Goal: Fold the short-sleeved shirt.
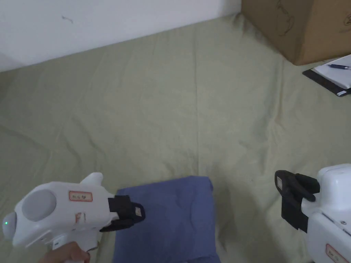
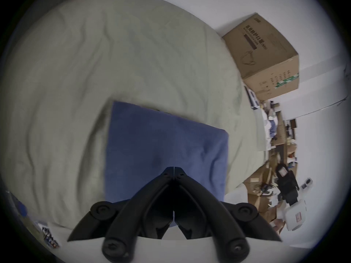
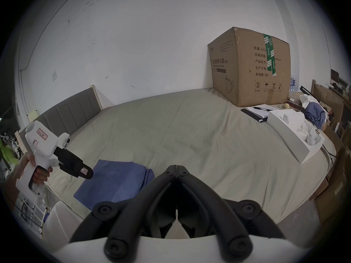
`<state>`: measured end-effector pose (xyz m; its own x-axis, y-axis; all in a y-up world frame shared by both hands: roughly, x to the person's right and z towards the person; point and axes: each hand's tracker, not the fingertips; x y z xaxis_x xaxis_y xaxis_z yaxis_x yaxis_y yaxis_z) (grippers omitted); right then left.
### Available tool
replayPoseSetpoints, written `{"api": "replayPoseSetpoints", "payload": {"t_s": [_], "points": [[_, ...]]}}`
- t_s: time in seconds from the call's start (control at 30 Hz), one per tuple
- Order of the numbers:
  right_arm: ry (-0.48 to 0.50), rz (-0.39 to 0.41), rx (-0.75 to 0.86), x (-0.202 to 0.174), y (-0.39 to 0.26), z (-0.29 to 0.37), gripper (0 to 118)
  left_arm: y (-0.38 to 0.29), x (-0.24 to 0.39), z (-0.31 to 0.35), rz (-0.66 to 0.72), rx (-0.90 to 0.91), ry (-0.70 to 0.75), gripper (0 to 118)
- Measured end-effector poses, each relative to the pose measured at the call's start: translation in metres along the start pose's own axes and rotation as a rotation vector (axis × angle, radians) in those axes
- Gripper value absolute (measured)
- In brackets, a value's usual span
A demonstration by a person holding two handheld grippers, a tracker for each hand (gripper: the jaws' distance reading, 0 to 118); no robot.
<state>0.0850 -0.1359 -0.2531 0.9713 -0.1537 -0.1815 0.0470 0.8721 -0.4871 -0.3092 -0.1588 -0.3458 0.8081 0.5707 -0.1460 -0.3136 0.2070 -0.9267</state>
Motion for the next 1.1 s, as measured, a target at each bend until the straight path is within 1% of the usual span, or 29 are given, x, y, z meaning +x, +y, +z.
{"api": "replayPoseSetpoints", "payload": {"t_s": [0.03,0.07,0.23,0.33,0.37,0.43,0.53,0.63,0.7,0.77,0.87,1.0,1.1], "points": [[0.000,0.001,-0.003,0.000,0.000,-0.001,0,0.000,0.003,-0.008,-0.035,-0.006,-0.036,0],[0.000,0.000,-0.007,0.000,-0.001,-0.001,0,-0.001,0.008,-0.012,-0.072,-0.016,-0.042,0],[-0.005,-0.004,-0.023,0.001,-0.005,-0.003,0,-0.002,0.041,-0.056,-0.164,-0.109,-0.064,0],[-0.014,0.004,-0.037,0.004,-0.007,-0.002,0,-0.008,0.058,-0.088,-0.207,-0.173,-0.050,0],[-0.018,0.009,-0.039,0.005,-0.008,-0.002,0,-0.009,0.063,-0.094,-0.183,-0.172,-0.037,0],[-0.028,0.012,-0.048,0.009,-0.010,-0.002,0,-0.013,0.071,-0.111,-0.164,-0.231,-0.009,0],[-0.029,-0.009,-0.055,0.012,-0.012,-0.002,0,-0.019,0.085,-0.129,-0.218,-0.258,-0.015,0],[-0.031,-0.004,-0.056,0.011,-0.011,-0.001,0,-0.024,0.094,-0.131,-0.237,-0.268,-0.045,0],[-0.028,0.012,-0.058,0.007,-0.009,-0.001,0,-0.025,0.094,-0.124,-0.232,-0.270,-0.075,0],[-0.018,0.024,-0.055,0.002,-0.008,-0.002,0,-0.026,0.091,-0.107,-0.247,-0.247,-0.135,0],[0.028,0.032,-0.061,-0.011,-0.004,-0.007,0,-0.024,0.070,-0.064,-0.233,-0.150,-0.156,0],[0.136,0.058,-0.099,-0.043,-0.005,-0.025,0,-0.022,0.006,0.004,-0.138,-0.035,-0.178,0],[0.199,0.108,-0.132,-0.072,-0.012,-0.051,0,-0.021,-0.042,0.043,-0.064,0.028,-0.146,0]]}}
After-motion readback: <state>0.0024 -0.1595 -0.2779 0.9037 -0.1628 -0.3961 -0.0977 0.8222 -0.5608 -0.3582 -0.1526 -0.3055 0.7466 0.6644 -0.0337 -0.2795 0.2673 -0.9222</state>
